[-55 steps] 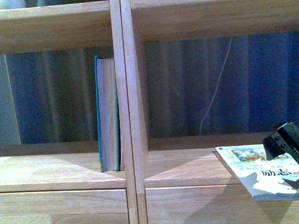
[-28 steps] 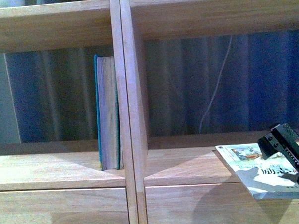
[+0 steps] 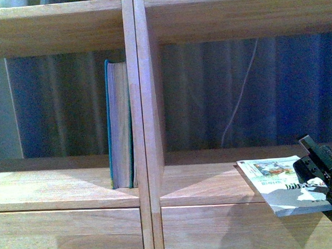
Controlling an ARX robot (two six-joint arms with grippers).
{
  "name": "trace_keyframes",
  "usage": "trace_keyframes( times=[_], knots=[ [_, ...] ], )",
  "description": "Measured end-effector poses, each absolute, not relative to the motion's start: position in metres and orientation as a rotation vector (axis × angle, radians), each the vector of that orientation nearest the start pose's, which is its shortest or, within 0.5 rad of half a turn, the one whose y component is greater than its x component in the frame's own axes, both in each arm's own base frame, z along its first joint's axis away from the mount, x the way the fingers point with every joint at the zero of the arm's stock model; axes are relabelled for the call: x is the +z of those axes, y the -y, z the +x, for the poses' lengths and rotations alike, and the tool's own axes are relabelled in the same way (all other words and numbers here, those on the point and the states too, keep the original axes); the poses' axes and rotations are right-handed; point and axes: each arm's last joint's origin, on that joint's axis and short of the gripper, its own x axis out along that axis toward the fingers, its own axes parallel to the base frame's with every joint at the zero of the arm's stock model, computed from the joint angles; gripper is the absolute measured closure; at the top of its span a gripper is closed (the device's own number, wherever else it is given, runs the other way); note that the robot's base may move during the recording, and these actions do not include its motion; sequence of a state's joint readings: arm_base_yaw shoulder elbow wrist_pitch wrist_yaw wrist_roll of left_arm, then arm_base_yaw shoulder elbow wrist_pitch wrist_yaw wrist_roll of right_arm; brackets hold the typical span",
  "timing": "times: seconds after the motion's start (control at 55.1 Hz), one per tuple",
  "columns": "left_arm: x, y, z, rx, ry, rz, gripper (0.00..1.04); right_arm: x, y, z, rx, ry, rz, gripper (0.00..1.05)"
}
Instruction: Organize books on shelf
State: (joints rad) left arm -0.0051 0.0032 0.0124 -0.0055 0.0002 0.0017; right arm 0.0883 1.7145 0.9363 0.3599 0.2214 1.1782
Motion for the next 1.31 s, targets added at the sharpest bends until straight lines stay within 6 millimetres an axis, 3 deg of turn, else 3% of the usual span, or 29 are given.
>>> trace_keyframes(
  times=[0.2, 0.29, 0.744, 1.306],
  knots=[
    [0.167, 0.001, 0.097, -0.005, 0.004, 0.002, 0.07, 0.198, -0.024, 0.362, -0.354, -0.274, 1.106, 0.89],
    [0.167, 0.000, 0.097, -0.005, 0.004, 0.002, 0.07, 0.200, -0.024, 0.361, -0.347, -0.264, 1.111, 0.97],
    [0.167, 0.001, 0.097, -0.005, 0.004, 0.002, 0.07, 0.214, -0.010, 0.345, -0.280, -0.242, 1.119, 0.97],
    [0.167, 0.000, 0.097, -0.005, 0.004, 0.002, 0.07, 0.270, 0.037, 0.262, 0.045, -0.141, 0.987, 0.97]
  ],
)
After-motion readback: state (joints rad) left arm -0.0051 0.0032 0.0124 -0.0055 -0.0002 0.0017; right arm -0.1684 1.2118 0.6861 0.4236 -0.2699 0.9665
